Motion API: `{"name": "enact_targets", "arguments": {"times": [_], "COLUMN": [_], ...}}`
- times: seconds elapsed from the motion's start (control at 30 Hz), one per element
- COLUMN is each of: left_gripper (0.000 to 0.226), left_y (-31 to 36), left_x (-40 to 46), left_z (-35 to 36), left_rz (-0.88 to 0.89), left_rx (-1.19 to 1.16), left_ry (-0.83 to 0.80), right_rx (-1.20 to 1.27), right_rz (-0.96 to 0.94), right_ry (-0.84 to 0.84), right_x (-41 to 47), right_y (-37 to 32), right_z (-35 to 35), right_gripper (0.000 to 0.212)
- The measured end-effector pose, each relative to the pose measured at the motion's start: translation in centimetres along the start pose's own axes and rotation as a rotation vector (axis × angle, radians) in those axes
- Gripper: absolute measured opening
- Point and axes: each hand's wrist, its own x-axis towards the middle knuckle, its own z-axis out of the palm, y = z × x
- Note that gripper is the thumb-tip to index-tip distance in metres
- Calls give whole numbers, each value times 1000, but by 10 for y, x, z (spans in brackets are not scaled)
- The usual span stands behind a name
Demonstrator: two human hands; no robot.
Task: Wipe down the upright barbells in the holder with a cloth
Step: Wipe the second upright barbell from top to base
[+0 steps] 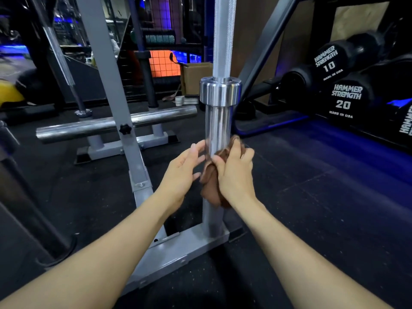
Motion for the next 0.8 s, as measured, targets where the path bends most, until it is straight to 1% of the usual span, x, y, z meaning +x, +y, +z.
{"name": "enact_targets", "arguments": {"times": [0.1,0.17,0.2,0.23,0.37,0.4,0.43,0.47,0.5,0.6,0.63,0.67,0.7,0.73,0.8], "left_gripper": [38,41,43,44,43,43,43,43,43,40,40,40,40,42,42], "left_y": [-1,-4,-6,-8,-9,-7,-6,-4,-1,4,3,3,2,1,-3], "left_x": [3,5,6,7,5,3,2,1,0,0,0,1,1,1,1], "left_z": [-2,-3,-3,-3,-2,-2,-1,-1,0,-2,-2,-1,-1,-1,-2], "left_rz": [-27,-58,-61,-61,-86,-98,-106,-111,-117,-161,-176,-185,-186,-178,-158], "left_rx": [-55,-81,-76,-74,-81,-67,-54,-44,-40,-77,-97,-114,-119,-105,-79], "left_ry": [-10,-6,-12,-18,-10,-6,-3,-2,-3,33,50,53,44,24,-16], "right_rx": [61,-21,-81,-119,-36,-33,-34,-28,-2,148,153,115,56,9,-4], "right_rz": [-116,-130,-112,-81,99,130,137,119,75,-80,-106,-102,-69,-19,92], "right_ry": [207,284,281,240,-90,-138,-152,-131,-72,184,242,264,250,194,-3], "right_x": [18,20,17,12,-5,-7,-7,-5,-2,18,22,20,17,11,-3], "right_y": [-26,-33,-30,-22,11,13,11,6,-3,-36,-44,-46,-40,-29,-4], "right_z": [-13,-10,-5,0,12,11,8,4,-2,-20,-21,-18,-12,-4,9], "right_gripper": [73,77,80,82,83,82,81,79,77,73,74,77,80,82,83]}}
